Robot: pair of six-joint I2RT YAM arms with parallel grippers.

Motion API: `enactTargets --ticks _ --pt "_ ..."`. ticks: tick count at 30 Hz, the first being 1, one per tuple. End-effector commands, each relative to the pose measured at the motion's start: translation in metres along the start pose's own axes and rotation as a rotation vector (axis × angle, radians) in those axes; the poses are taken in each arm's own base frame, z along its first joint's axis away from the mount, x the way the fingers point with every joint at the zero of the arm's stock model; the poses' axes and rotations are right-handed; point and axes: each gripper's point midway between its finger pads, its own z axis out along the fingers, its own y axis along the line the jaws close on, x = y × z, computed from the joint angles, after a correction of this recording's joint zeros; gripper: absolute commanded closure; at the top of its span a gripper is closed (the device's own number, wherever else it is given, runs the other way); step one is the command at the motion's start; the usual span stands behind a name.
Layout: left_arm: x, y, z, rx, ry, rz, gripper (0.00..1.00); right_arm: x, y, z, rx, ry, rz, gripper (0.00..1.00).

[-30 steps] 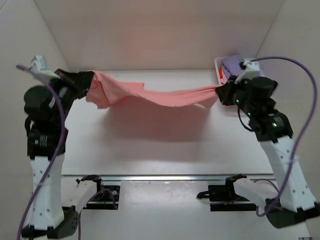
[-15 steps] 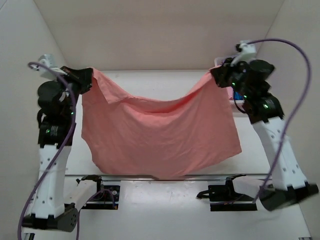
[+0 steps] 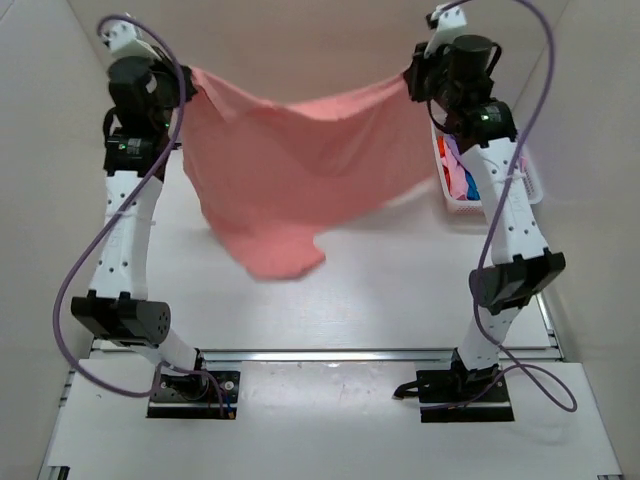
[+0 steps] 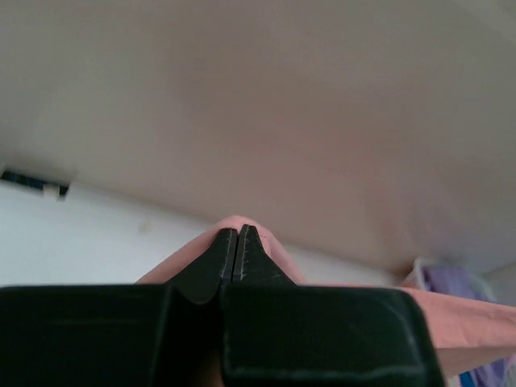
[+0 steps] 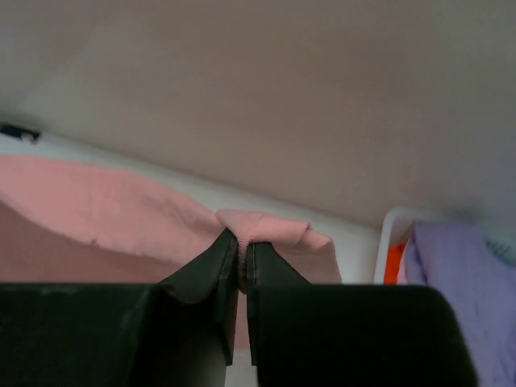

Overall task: Fold and stack the t-shirts
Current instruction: Flatten out the tshirt

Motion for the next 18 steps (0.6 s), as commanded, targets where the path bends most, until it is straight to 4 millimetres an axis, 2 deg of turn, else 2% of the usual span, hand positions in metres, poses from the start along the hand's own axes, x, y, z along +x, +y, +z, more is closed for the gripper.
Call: enactTargets --ticks 1,2,3,4,5,6,7,8,9,10,11,12,13,14,15,17,18 --pt "-0.12 -0.037 -0.072 0.077 -0.29 0.017 1.0 -0.101 -0.009 -0.066 0.039 -0.269 -0.058 1.0" --pt "-0.119 -0.036 -0.075 0.076 -0.287 0.011 1.0 -0.102 -0.008 -0.072 0.025 -0.276 -0.047 0.99" --pt "-0.119 -0.035 -0.085 0.079 -0.293 0.009 1.0 -0.087 -0.011 -0.065 0.017 -0.243 -0.02 1.0" --pt "-0.108 -0.03 -0.089 0.069 -0.274 0.009 1.0 -0.064 -0.014 -0.059 0.019 -0.186 -0.016 1.0" --pt "-0.103 -0.028 -0.092 0.07 -0.267 0.003 1.0 -0.071 -0.013 -0.072 0.008 -0.213 0.004 1.0" --pt "-0.088 -0.021 -0.098 0.066 -0.236 -0.01 1.0 -0.046 -0.011 -0.06 -0.005 -0.162 0.01 1.0" --pt "-0.066 -0.016 -0.102 0.066 -0.193 -0.023 1.0 -0.026 -0.012 -0.061 -0.009 -0.118 0.013 1.0" --pt "-0.055 -0.011 -0.105 0.063 -0.174 -0.026 1.0 -0.025 -0.014 -0.065 -0.006 -0.122 0.043 1.0" --pt "-0.031 -0.004 -0.112 0.052 -0.139 -0.038 1.0 -0.005 -0.017 -0.066 -0.004 -0.077 0.066 1.0" --pt "-0.001 0.009 -0.117 0.03 -0.087 -0.041 1.0 0.028 -0.014 -0.058 -0.024 -0.004 0.09 1.0" --pt "0.025 0.018 -0.124 0.019 -0.048 -0.042 1.0 0.049 -0.015 -0.061 -0.018 0.035 0.107 1.0" --pt "0.036 0.022 -0.13 0.016 -0.032 -0.051 1.0 0.056 -0.015 -0.069 -0.015 0.043 0.116 1.0" --pt "0.068 0.035 -0.135 -0.008 0.03 -0.05 1.0 0.1 -0.012 -0.065 -0.02 0.141 0.147 1.0" --pt "0.093 0.044 -0.143 -0.02 0.072 -0.053 1.0 0.131 -0.013 -0.07 -0.009 0.194 0.165 1.0" --pt "0.109 0.05 -0.148 -0.027 0.108 -0.053 1.0 0.146 -0.011 -0.075 -0.009 0.225 0.192 1.0" --pt "0.16 0.071 -0.166 -0.047 0.199 -0.067 1.0 0.213 -0.003 -0.086 -0.004 0.359 0.236 1.0" --pt "0.172 0.072 -0.171 -0.046 0.223 -0.076 1.0 0.227 0.0 -0.09 -0.007 0.388 0.247 0.99"
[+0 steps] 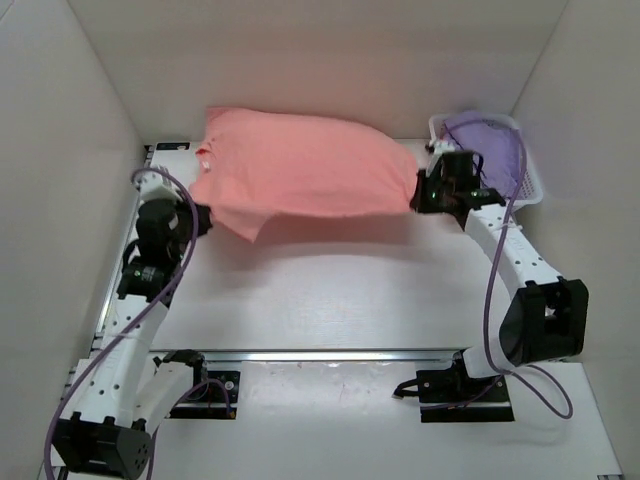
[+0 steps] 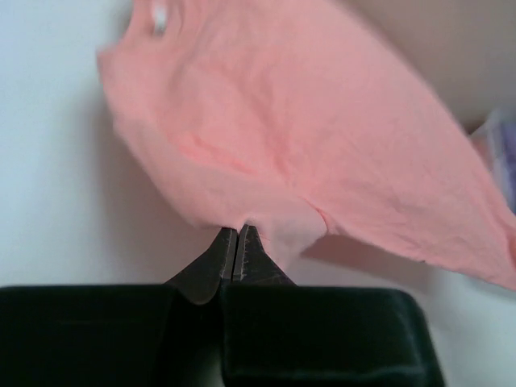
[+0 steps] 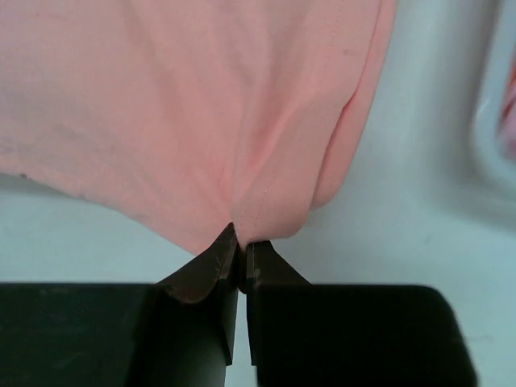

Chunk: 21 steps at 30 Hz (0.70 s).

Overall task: Fold and stack the t-shirts
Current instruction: Flatten out the tshirt

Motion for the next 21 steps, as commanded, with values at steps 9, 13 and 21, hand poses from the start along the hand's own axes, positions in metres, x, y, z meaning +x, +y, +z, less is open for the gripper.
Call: enactTargets --ticks 9,13,21 --pt "0.146 0.052 -0.046 -0.072 0.323 -0.104 1.0 0.175 -0.001 -0.021 0.006 0.405 0.209 1.0" --pt "0.171 0.061 -0.051 -0.083 0.4 -0.103 1.0 0.199 -0.01 -0.03 0.03 0.479 0.272 1.0" --pt "0.174 0.064 -0.044 -0.084 0.397 -0.088 1.0 0.221 -0.018 -0.035 0.071 0.535 0.298 1.0"
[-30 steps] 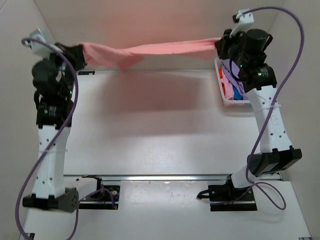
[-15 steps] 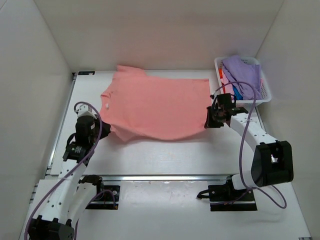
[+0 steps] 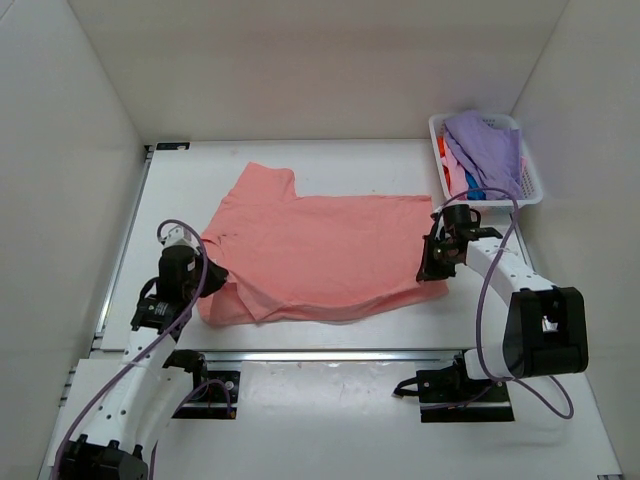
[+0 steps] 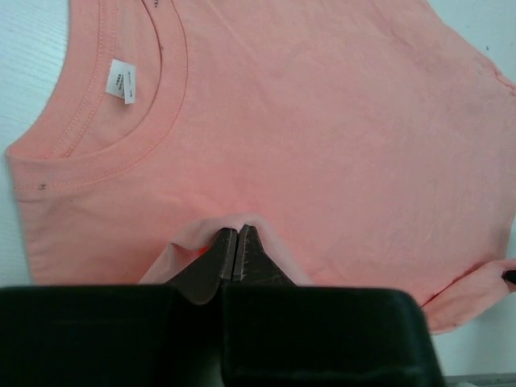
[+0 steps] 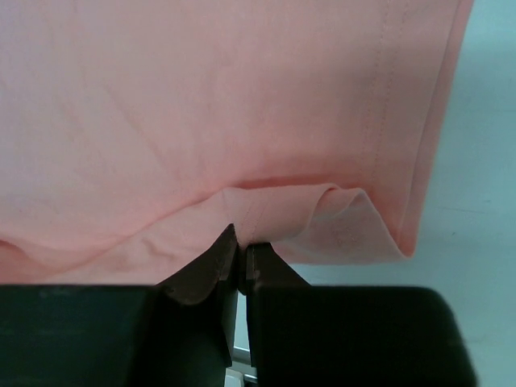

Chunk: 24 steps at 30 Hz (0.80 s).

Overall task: Fold and stack the t-shirts
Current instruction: Flatten out the tshirt, then fold the flattened tshirt in 1/3 of the way

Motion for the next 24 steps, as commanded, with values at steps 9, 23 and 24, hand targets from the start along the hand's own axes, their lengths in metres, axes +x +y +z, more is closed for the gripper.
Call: enactTargets --ticks 9,23,24 --pt "-0.019 -0.008 0.015 0.002 -0.011 0.053 1.0 0.005 -0.02 -0.008 0.035 -0.042 0.135 0.99" --pt "-0.048 -0.013 0.033 -0.014 -0.05 0.072 1.0 -0.016 -0.033 -0.027 0.054 -0.206 0.301 1.0" --pt "-0.051 -0.015 0.033 -0.008 -0.057 0.072 1.0 -0.019 -0.032 -0.028 0.049 -0.215 0.303 0.99"
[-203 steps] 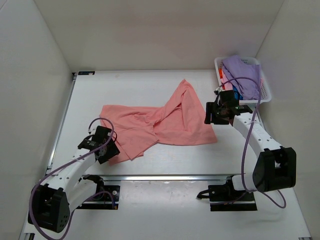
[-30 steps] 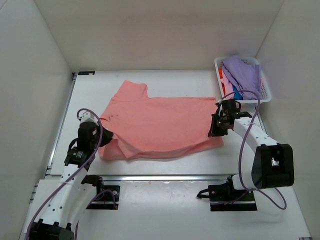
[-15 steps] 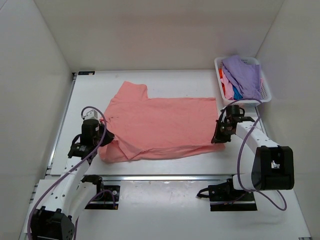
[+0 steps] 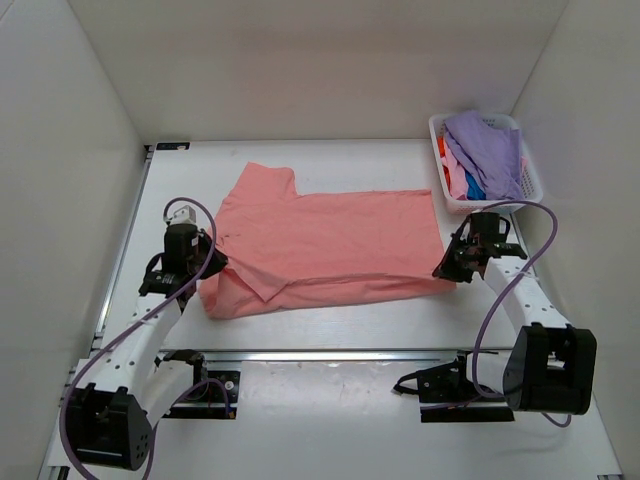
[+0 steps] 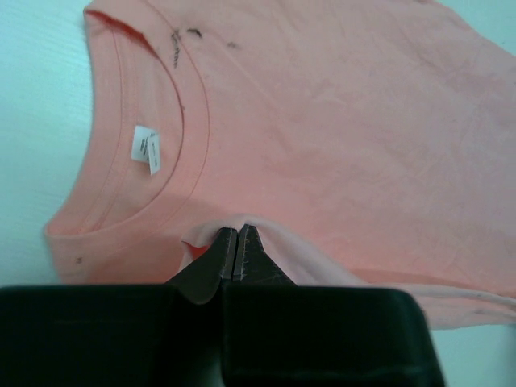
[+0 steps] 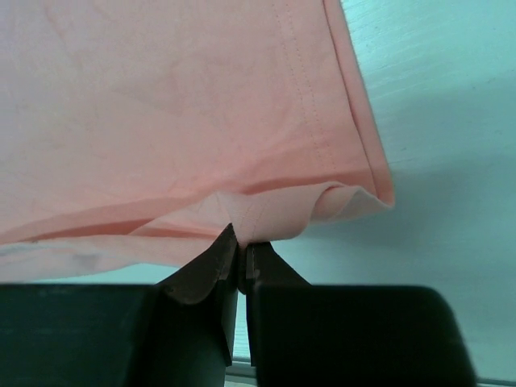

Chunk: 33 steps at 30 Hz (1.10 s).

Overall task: Fold and stack the t-shirts
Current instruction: Fold the flattened tshirt in 1/3 of the way

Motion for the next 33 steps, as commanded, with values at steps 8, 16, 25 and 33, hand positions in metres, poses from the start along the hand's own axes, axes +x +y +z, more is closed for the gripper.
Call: enactTargets --ticks 8,16,25,33 --pt "-0.035 -0.014 0.012 0.025 -0.081 0.016 1.0 -0.008 0.008 0.015 -0.014 -0.002 0.031 0.97" --pt "-0.058 -0.016 0.033 -0.004 -0.096 0.034 0.97 -0.028 0.006 0.028 0.003 -0.018 0.026 0.87" --pt "-0.117 -0.039 0.028 0.027 -0.181 0.046 0.69 -0.083 0.01 0.009 0.021 -0.189 -0.009 0.6" --pt "-0.053 -0.02 0.022 0.031 -0.042 0.039 0.46 -0.057 0.026 0.013 -0.014 -0.138 -0.085 0.62"
